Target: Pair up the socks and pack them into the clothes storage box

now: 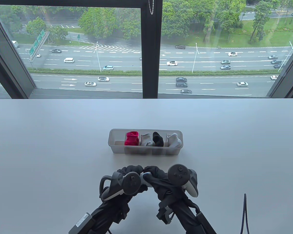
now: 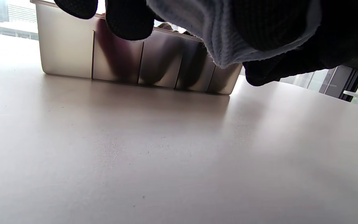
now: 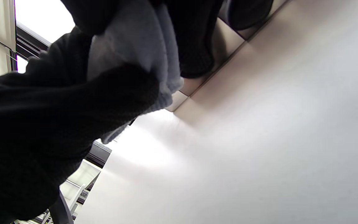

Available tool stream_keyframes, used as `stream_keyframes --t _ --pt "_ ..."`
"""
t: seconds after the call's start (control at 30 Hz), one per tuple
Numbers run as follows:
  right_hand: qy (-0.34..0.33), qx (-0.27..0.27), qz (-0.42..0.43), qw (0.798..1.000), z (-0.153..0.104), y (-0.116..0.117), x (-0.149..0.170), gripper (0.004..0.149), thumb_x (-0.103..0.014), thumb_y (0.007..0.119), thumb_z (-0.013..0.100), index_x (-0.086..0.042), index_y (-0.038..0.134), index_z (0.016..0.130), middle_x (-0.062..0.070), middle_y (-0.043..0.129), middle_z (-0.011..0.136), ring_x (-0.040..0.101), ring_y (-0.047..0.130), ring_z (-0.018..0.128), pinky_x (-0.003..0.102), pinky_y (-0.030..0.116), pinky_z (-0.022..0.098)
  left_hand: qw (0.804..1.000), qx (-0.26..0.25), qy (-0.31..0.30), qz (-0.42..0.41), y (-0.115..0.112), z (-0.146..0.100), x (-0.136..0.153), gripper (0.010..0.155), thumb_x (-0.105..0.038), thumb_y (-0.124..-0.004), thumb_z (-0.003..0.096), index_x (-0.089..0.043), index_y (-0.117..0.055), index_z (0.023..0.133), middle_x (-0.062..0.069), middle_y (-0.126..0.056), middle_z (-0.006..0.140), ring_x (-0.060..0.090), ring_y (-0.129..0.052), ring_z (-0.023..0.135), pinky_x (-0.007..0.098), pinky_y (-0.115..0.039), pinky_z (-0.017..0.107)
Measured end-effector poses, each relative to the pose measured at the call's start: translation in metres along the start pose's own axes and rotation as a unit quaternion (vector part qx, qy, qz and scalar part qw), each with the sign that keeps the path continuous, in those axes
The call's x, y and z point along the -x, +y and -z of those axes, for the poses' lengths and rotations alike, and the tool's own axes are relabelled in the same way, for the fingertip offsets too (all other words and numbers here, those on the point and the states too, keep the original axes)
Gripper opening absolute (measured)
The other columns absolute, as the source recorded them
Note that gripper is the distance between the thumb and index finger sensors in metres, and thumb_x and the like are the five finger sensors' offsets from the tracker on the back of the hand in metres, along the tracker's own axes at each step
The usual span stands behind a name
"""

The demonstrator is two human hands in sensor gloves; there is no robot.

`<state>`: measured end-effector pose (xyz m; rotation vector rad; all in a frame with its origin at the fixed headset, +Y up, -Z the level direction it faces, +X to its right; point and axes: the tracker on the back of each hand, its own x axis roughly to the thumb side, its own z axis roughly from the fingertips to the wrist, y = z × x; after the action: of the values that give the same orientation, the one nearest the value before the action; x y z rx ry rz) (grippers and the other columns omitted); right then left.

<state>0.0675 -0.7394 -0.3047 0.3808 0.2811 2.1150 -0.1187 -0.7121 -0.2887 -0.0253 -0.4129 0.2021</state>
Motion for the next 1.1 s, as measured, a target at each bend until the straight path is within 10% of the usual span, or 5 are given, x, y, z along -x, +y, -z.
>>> stream_keyframes --t 0.37,0.53,0.77,0.93,1.1 --pt "-0.003 0.013 -0.006 1.0 -0.002 -0.004 -0.002 0.044 -0.036 0.061 0.063 -0.023 0.058 0.105 0.017 0.087 0.081 0.02 0.091 0.061 0.054 0.065 0.071 0.998 0.047 -0.02 -0.04 0.002 0.006 -0.001 0.063 -0.05 -0.069 0.0507 -0.007 -0.063 0.097 0.014 -0.089 0.057 0.028 -0.092 0.039 0.058 -0.077 0.054" --pt "0.023 0.028 0.022 0.999 -0.003 -0.003 0.003 0.044 -0.037 0.057 0.065 -0.017 0.059 0.103 0.013 0.091 0.073 0.018 0.092 0.054 0.052 0.068 0.068 0.998 0.057 -0.018 0.008 0.002 0.005 -0.006 0.075 -0.05 -0.075 0.0494 -0.015 -0.041 0.106 0.015 -0.07 0.094 0.037 -0.081 0.076 0.068 -0.06 0.071" --pt "-0.036 -0.017 0.002 0.999 -0.001 -0.007 -0.002 0.058 -0.037 0.077 0.056 -0.029 0.053 0.109 0.014 0.073 0.105 0.031 0.079 0.092 0.059 0.058 0.074 0.996 0.049 -0.033 -0.064 0.003 0.004 0.003 0.061 -0.049 -0.074 0.0504 -0.009 -0.063 0.095 0.01 -0.092 0.053 0.021 -0.093 0.028 0.051 -0.085 0.043" --pt "-0.002 0.064 -0.023 0.998 -0.005 -0.014 -0.004 0.053 -0.043 0.071 0.06 -0.014 0.06 0.103 0.011 0.089 0.079 0.022 0.092 0.065 0.055 0.065 0.071 0.999 0.007 -0.035 0.004 0.003 -0.001 -0.006 0.08 -0.047 -0.073 0.0512 -0.017 -0.03 0.112 0.021 -0.042 0.117 0.047 -0.057 0.105 0.069 -0.053 0.074" --pt "0.035 0.099 0.061 0.993 -0.009 -0.021 0.001 0.063 -0.048 0.074 0.059 -0.006 0.059 0.104 0.009 0.094 0.068 0.017 0.096 0.054 0.051 0.071 0.067 0.994 -0.095 -0.056 0.025 0.014 -0.006 -0.01 0.06 -0.034 -0.076 0.0527 -0.012 -0.058 0.106 0.02 -0.073 0.097 0.035 -0.087 0.079 0.056 -0.075 0.066"
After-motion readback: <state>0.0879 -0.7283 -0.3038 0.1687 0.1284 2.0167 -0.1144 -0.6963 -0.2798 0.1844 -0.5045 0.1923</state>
